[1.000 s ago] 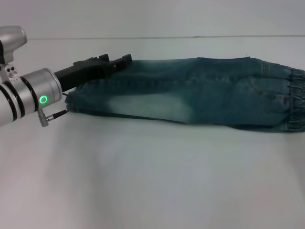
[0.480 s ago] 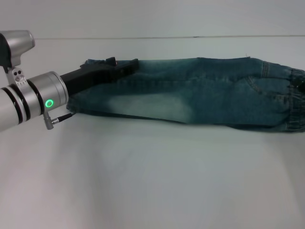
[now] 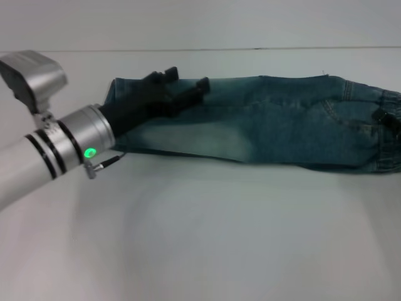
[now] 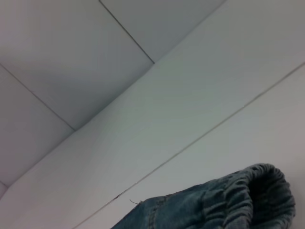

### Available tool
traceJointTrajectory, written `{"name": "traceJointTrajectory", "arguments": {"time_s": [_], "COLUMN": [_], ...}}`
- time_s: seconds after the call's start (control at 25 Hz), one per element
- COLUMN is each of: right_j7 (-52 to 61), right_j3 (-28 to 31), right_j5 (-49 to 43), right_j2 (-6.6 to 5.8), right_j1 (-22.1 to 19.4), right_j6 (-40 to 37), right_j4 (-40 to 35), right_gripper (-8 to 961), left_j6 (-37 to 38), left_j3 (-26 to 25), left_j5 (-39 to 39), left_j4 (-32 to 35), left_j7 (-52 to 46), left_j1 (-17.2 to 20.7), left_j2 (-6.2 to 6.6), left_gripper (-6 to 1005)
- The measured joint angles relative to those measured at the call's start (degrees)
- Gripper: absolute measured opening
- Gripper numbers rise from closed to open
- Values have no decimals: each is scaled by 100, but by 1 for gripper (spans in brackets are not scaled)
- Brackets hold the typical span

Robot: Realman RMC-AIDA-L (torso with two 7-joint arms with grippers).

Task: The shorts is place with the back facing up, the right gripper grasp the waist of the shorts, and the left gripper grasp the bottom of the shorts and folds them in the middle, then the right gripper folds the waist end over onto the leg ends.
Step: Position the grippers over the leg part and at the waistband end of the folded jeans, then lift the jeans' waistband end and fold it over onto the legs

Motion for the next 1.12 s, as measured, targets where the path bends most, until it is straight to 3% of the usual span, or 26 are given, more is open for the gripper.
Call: {"name": "traceJointTrajectory", "arguments": {"time_s": [0.24,0.4,0.6,0.68,0.84,1.0,1.12], "right_j7": [-50,94,497,646,977,1316,1576], "right_j3": [-115,-137,-220,-210,-145,-115,-113], "right_j5": [0,0,-23,-22,5,7,5], "right_j2": [0,-25,-14,16,9,3,15], "right_j1": [-41,-186,-560,-738,-975,-1076,-1145], "right_j6": [-254,-594,-1075,-1369,-2022,-2562,-2882], "right_j4": [-56,-72,-409,-615,-877,-1168,-1363], "right_gripper": [627,438,236,158,139,134,134], "left_j6": [-207,-112,-263,-330,-346,-367,-397], "left_j3": [-89,-220,-1174,-1547,-1963,-2012,-2044], "left_j5": [-697,-1148,-1170,-1146,-1125,-1116,-1019], "left_j4": [-972,-1675,-2823,-3130,-3445,-3470,-3515], "left_j7": [1346,2648,4733,5359,5945,5940,5930], "left_j1": [-268,-376,-627,-674,-709,-721,-722], "left_j2": [1,0,0,0,1,1,1], "left_gripper": [862,838,725,634,451,267,203]}}
